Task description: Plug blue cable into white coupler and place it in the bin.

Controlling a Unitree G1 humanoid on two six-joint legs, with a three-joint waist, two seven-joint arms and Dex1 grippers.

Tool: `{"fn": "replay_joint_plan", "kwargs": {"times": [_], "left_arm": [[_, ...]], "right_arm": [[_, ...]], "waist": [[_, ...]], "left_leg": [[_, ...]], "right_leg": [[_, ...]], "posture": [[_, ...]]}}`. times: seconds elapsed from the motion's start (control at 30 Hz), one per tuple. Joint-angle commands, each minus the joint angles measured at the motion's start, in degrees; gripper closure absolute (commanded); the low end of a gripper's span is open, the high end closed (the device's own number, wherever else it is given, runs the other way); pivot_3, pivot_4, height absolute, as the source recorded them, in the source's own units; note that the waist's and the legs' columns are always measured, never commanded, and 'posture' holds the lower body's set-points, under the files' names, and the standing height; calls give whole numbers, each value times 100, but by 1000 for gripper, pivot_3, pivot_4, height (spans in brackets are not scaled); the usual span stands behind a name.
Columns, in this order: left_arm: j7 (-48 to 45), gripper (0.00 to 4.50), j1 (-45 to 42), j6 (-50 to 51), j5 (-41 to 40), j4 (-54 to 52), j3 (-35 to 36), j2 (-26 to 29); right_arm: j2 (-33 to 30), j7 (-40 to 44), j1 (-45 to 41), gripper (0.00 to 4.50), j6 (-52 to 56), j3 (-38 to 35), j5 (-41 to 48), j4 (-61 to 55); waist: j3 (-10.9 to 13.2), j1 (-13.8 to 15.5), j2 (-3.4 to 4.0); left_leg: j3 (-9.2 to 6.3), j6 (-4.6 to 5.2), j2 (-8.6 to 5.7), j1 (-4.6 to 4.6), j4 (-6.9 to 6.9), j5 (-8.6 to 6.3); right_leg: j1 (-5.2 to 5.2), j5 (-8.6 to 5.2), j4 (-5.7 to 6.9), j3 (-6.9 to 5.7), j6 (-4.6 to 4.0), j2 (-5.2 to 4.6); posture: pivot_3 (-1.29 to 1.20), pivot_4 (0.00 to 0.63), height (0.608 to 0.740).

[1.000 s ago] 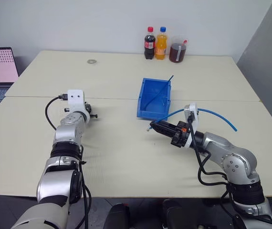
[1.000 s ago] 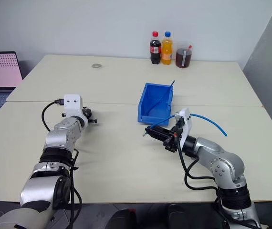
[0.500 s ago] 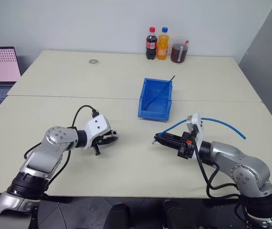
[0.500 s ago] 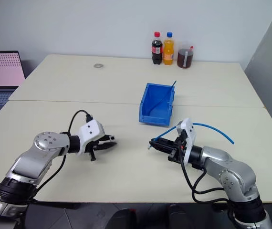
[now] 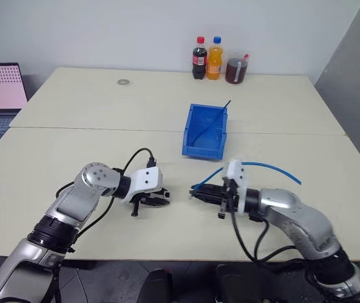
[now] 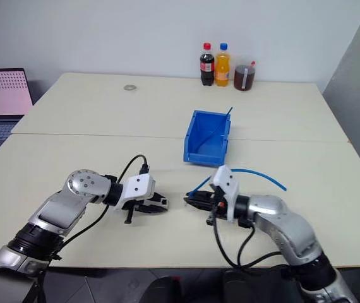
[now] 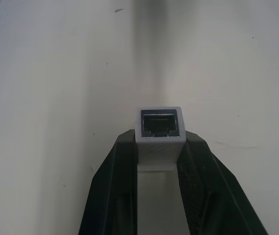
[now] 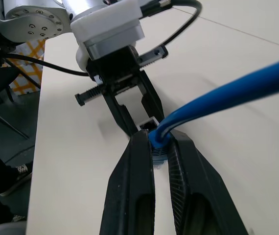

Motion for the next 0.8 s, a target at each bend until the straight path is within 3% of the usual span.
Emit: {"fn": "replay_joint_plan", "kwargs": {"times": [0.03,0.27,0.8], "left_arm": [[-107,3723,42,-46,183,120,-168,-79],[-216,3723,45,295,113,-69,-136,-114],[-227,3723,59,525,155,-173,-97,-163]], "right_arm": [[312,105,-321,4390,-647,302,-533,481],[852,81,-617,4390,-1417,538,-1248,1270],[847,469,-528,4390,-1652,733,-1814,1470]], "waist": [[-1,8,-1],[-3,10,-2],[-4,9,-1]], "left_leg": [[0,0,0,0,1,0],[0,0,1,1,2,0],[-1,0,0,3,1,0]], "right_leg": [[1,0,0,-1,0,0],[2,0,1,-2,0,-2],[3,0,3,-2,-1,-2]], "posture": [[0,150,740],[0,150,740],[0,150,740]]}}
